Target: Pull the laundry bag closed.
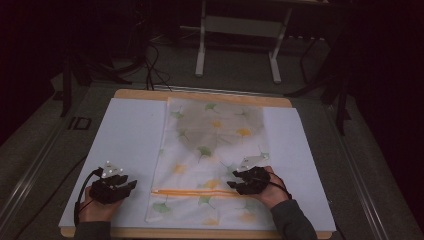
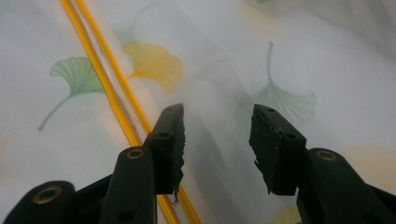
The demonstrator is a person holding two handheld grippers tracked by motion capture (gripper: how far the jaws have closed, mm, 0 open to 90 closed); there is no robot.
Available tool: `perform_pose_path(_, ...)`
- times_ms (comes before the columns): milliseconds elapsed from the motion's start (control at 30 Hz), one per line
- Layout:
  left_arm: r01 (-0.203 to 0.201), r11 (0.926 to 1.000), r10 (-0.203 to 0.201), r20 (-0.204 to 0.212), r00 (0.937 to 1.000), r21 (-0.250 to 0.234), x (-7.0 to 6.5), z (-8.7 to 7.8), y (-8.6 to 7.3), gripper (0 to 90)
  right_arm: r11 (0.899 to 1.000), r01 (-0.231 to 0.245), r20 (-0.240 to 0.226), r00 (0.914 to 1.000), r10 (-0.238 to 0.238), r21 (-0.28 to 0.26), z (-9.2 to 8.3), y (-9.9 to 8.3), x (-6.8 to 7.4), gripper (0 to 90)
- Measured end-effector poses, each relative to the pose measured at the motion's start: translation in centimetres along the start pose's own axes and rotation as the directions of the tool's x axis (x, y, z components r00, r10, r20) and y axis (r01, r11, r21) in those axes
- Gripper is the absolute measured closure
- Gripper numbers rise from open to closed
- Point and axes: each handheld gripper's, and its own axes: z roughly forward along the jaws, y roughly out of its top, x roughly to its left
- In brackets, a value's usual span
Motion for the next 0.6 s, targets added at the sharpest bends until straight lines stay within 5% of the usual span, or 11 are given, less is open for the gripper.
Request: perform_pose_path(600,-0.01,0.9999,0.01,-0.004,0.9999,-0.001,-0.2,-0.1,0.1,57.0,0.996,0.082,-0.066,0.9943,-0.083,-0.023,2.2,3.3,2.3,53.6)
